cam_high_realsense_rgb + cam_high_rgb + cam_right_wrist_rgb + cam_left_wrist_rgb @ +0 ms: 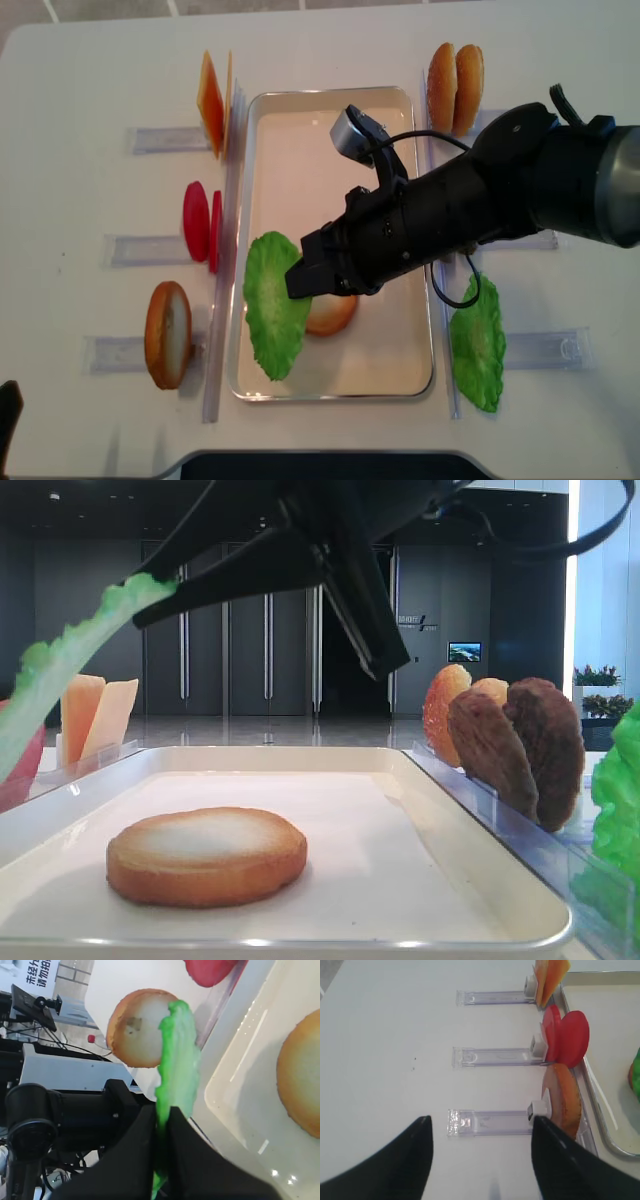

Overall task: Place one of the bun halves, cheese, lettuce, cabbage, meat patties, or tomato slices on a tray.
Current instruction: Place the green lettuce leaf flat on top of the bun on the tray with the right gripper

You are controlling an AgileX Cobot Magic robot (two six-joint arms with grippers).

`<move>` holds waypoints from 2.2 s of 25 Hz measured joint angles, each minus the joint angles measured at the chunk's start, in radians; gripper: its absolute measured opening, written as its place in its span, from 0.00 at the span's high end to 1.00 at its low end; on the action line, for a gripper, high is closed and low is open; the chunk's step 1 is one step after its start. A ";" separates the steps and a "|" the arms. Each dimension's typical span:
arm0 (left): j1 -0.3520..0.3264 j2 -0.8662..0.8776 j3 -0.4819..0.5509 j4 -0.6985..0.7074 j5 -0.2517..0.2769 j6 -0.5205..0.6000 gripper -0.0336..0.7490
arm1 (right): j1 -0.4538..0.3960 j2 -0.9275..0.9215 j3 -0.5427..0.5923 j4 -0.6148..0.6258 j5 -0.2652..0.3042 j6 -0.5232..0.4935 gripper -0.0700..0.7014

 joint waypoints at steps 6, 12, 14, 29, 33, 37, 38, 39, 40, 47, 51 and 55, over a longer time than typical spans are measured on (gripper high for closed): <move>0.000 0.000 0.000 0.000 0.000 0.000 0.36 | 0.000 0.042 -0.007 0.012 -0.050 -0.058 0.84; 0.000 0.000 0.000 0.000 0.000 0.000 0.36 | -0.026 0.045 -0.008 0.014 -0.079 -0.085 0.84; 0.000 0.000 0.000 0.000 0.000 0.000 0.36 | -0.032 0.045 -0.008 0.014 -0.083 -0.089 0.84; 0.000 0.000 0.000 0.000 0.000 0.000 0.36 | -0.045 0.046 -0.008 -0.071 -0.149 -0.093 0.84; 0.000 0.000 0.000 0.000 0.000 0.000 0.36 | -0.045 0.046 -0.008 -0.084 -0.152 -0.093 0.84; 0.000 0.000 0.000 0.000 0.000 0.000 0.36 | -0.045 0.046 -0.008 -0.107 -0.163 -0.064 0.84; 0.000 0.000 0.000 0.000 0.000 0.000 0.36 | -0.045 0.046 -0.008 -0.123 -0.170 -0.046 0.84; 0.000 0.000 0.000 0.000 0.000 0.000 0.36 | -0.045 0.046 -0.008 -0.143 -0.178 -0.028 0.84; 0.000 0.000 0.000 0.000 0.000 0.000 0.36 | -0.045 0.046 -0.008 -0.168 -0.184 -0.012 0.84; 0.000 0.000 0.000 0.000 0.000 0.000 0.36 | -0.045 0.046 -0.008 -0.238 -0.203 0.044 0.60; 0.000 0.000 0.000 0.000 0.000 0.000 0.36 | -0.045 0.045 -0.008 -0.252 -0.206 0.045 0.31; 0.000 0.000 0.000 0.000 0.000 0.000 0.36 | -0.045 0.030 -0.008 -0.307 -0.213 0.043 0.13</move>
